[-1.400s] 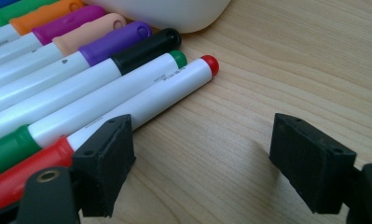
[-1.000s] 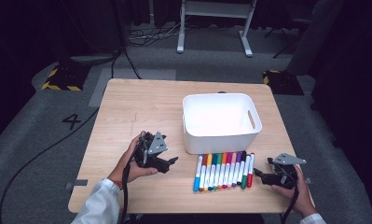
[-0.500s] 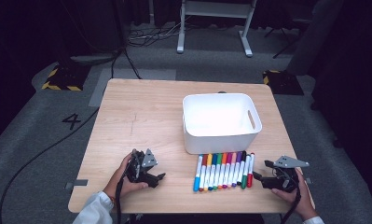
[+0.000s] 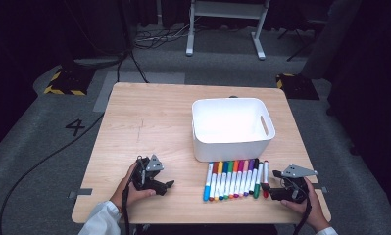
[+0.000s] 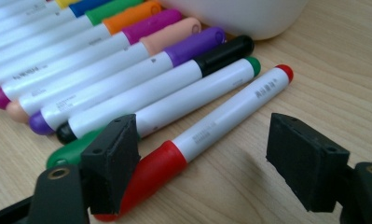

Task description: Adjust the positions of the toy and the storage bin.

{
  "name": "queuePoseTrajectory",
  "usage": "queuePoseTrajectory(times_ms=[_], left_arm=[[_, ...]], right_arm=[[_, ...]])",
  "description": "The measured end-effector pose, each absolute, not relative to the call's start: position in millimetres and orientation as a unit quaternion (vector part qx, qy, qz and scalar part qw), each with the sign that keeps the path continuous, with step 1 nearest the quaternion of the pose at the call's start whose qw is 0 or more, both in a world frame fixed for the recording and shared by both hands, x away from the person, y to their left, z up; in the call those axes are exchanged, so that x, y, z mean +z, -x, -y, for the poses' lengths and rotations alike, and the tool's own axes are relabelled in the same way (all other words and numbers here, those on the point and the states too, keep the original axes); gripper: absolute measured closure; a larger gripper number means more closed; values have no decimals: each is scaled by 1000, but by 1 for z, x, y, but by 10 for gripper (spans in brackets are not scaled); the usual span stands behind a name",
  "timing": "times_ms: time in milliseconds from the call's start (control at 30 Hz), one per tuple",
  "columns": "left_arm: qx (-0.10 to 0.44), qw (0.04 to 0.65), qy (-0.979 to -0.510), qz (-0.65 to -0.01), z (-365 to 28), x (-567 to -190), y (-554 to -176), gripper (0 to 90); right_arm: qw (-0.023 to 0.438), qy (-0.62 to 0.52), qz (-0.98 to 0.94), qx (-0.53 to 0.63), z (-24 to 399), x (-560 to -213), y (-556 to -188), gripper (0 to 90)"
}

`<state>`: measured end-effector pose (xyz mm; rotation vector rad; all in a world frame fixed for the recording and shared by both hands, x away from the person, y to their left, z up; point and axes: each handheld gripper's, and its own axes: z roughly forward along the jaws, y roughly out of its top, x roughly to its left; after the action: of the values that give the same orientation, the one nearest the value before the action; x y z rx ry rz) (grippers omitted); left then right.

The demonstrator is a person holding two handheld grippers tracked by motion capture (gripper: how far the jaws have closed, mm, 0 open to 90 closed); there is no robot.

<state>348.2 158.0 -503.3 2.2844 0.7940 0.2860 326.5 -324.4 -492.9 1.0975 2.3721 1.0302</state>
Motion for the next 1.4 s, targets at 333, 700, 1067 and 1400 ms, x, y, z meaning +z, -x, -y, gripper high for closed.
queuePoseTrajectory(times_ms=[333, 700, 1067, 1400], left_arm=[[110, 346, -880, -306, -158, -503, -348, 130], [109, 345, -879, -309, -156, -503, -349, 119], [108, 344, -881, -307, -156, -503, -350, 113], [109, 343, -881, -306, -156, -503, -350, 113]], right_arm=[[174, -422, -825, 333, 350, -493, -334, 586], [186, -439, -810, 342, 368, -495, -345, 751], [186, -425, -814, 349, 367, -492, -344, 774], [179, -415, -820, 350, 365, -492, -345, 774]])
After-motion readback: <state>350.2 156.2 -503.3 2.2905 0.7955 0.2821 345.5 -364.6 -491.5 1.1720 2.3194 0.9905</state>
